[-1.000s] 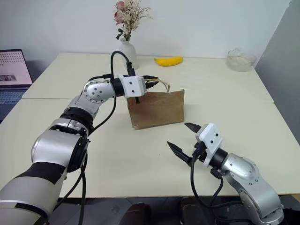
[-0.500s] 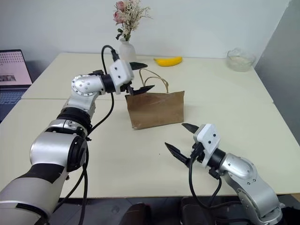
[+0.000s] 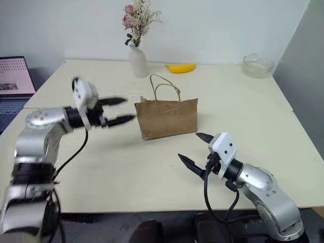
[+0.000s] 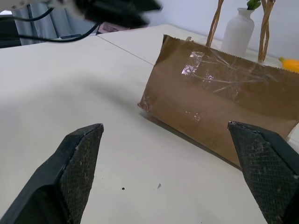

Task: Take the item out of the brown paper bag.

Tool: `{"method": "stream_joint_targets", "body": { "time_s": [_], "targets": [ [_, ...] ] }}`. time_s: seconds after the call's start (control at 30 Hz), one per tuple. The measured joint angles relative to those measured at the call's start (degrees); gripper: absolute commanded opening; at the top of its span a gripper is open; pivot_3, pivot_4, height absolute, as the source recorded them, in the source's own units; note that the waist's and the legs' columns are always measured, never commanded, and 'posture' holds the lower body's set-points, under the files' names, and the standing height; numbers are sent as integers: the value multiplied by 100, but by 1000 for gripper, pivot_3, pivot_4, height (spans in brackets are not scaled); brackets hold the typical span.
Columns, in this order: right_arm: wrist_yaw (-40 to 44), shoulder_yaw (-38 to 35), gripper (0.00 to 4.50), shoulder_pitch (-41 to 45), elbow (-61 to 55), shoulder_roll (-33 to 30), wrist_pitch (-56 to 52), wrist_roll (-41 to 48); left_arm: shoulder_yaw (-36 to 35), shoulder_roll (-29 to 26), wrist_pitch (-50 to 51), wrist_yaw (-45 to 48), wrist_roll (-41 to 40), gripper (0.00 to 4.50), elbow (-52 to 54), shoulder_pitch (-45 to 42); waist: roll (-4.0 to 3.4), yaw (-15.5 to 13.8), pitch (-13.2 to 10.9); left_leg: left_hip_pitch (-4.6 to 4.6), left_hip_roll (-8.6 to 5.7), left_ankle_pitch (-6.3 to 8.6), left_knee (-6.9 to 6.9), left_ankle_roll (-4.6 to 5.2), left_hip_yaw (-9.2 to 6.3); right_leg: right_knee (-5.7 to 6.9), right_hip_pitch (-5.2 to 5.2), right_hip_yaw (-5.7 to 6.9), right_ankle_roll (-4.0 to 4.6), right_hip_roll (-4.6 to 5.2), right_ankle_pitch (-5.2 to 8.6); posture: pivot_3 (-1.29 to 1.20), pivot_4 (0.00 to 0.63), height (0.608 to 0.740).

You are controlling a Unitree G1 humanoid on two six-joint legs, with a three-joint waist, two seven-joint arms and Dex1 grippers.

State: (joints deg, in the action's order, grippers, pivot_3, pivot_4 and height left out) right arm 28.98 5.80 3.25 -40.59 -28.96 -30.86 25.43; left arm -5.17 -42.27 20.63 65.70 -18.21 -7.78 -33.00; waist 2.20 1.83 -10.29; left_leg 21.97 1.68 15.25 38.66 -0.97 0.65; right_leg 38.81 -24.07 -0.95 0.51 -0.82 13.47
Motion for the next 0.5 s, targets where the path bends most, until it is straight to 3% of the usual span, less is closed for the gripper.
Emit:
{"method": "stream_joint_targets", "body": {
  "time_s": [0.1, 0.2, 0.5],
  "targets": [
    [48, 2, 4500, 20, 46, 2, 0, 0, 241, -16, 260, 76, 0, 3709, 289, 445, 7, -55, 2, 1, -1, 0, 5, 0, -10, 7, 1, 13, 6, -2, 3, 0, 150, 740],
    [99, 5, 4500, 195, 96, 16, 0, 1, 365, 327, -61, -366, 246, 3709, 253, 562, -1, -73, 11, 1, -6, 0, 5, 1, 1, 5, 2, 2, 5, -4, 4, 0, 150, 740],
    [138, 7, 4500, 276, 117, 14, 0, 0, 880, 923, -680, -724, 697, 3709, -740, 398, 2, -43, 13, 4, 0, 1, 4, 1, -6, 6, -2, 6, 6, -4, 5, 0, 150, 740]
  ]
}}
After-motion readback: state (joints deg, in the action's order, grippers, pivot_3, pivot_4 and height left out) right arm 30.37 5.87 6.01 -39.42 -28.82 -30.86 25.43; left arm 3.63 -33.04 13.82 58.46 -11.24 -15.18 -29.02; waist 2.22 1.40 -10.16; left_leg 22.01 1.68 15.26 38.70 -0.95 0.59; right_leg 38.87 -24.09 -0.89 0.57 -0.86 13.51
